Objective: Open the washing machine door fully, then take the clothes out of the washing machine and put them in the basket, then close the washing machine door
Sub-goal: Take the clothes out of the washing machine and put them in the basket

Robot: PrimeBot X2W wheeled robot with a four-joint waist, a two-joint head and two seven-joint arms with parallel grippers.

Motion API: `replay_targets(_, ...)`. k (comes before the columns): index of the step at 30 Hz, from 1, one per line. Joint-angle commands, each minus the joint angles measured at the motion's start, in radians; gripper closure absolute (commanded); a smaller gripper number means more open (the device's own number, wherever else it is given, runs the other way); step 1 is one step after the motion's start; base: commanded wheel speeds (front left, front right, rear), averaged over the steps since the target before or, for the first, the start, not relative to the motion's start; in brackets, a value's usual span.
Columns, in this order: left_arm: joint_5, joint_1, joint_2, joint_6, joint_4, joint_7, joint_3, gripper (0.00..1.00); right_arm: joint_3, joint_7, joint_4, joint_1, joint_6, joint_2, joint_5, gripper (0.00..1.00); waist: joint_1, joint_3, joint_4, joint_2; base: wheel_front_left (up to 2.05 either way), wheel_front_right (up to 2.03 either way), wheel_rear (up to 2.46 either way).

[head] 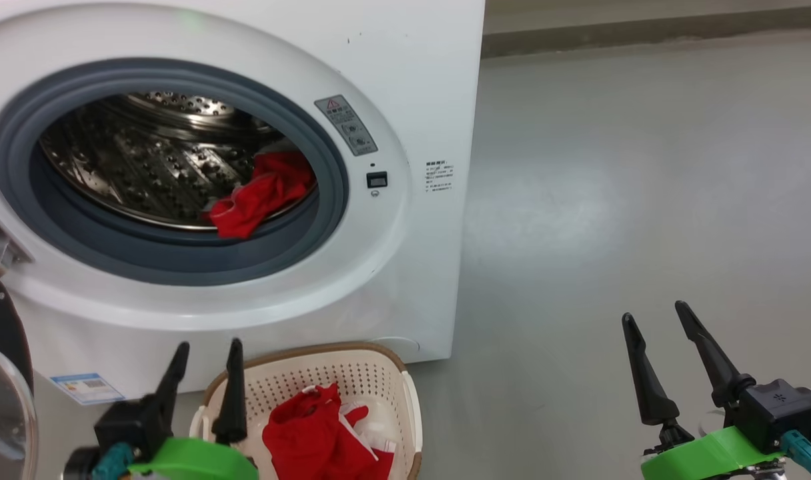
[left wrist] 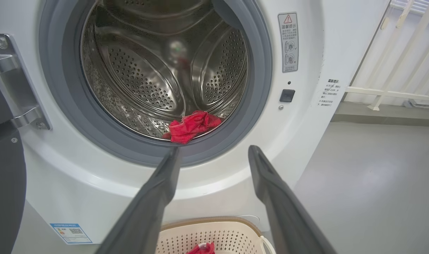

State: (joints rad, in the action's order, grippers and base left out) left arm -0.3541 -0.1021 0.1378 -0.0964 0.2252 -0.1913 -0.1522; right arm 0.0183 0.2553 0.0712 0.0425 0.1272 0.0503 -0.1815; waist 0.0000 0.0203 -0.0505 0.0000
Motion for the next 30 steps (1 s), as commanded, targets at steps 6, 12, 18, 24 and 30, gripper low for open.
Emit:
replay_targets(6,-0.006,-0.153,0.038,0.007,0.025,-0.022,0.050,0.00,-0.040,0.006,-0.037,-0.053,0.003,0.025,0.000,0.00,0.0000,0.084,0.002,0.0000,0.00,0.00,0.00)
replay_targets(12,-0.001,-0.251,0.042,0.007,0.062,-0.031,0.051,0.00,-0.051,0.006,-0.052,-0.091,0.003,0.027,-0.003,0.00,0.0000,0.152,-0.003,0.0000,0.00,0.00,0.00)
replay_targets(18,-0.002,-0.393,0.043,0.011,0.125,-0.040,0.055,0.00,-0.070,0.006,-0.077,-0.145,0.003,0.026,-0.011,0.00,0.0000,0.247,-0.010,0.0000,0.00,0.00,0.00)
replay_targets(24,-0.014,-0.554,0.043,0.024,0.225,-0.053,0.069,0.00,-0.091,0.006,-0.086,-0.197,0.003,0.028,-0.018,0.00,0.0000,0.343,-0.017,0.0000,0.00,0.00,0.00)
replay_targets(30,-0.023,-0.740,0.043,0.039,0.401,-0.062,0.079,0.00,-0.116,0.006,-0.082,-0.242,0.003,0.048,-0.016,0.00,0.0000,0.423,-0.026,0.0000,0.00,0.00,0.00)
